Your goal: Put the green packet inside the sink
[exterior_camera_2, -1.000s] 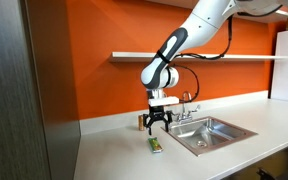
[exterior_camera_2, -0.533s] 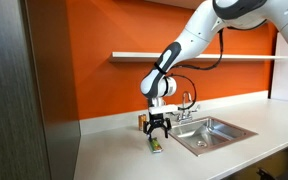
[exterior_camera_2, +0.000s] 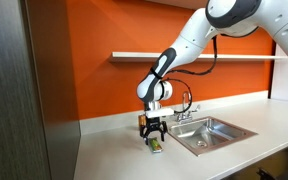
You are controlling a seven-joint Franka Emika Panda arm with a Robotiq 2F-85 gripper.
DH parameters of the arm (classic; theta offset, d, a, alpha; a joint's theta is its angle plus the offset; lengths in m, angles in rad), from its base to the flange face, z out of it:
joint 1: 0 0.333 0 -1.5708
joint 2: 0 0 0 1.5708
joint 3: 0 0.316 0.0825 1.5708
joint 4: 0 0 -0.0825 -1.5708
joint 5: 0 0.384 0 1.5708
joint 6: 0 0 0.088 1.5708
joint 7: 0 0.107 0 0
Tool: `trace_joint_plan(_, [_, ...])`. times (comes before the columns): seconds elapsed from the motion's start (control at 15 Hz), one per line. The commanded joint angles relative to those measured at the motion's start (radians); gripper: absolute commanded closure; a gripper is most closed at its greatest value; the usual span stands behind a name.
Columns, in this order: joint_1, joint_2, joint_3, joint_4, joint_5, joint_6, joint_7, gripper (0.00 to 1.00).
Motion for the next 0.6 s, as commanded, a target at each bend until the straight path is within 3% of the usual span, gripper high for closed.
trace_joint_plan(0.0, [0.012, 0.022, -0.007, 0.037, 0.011, -0.019, -0.023, 0.00])
trace_joint_plan(0.53, [0.015, 0.040, -0.009, 0.050, 0.014, -0.021, -0.020, 0.00])
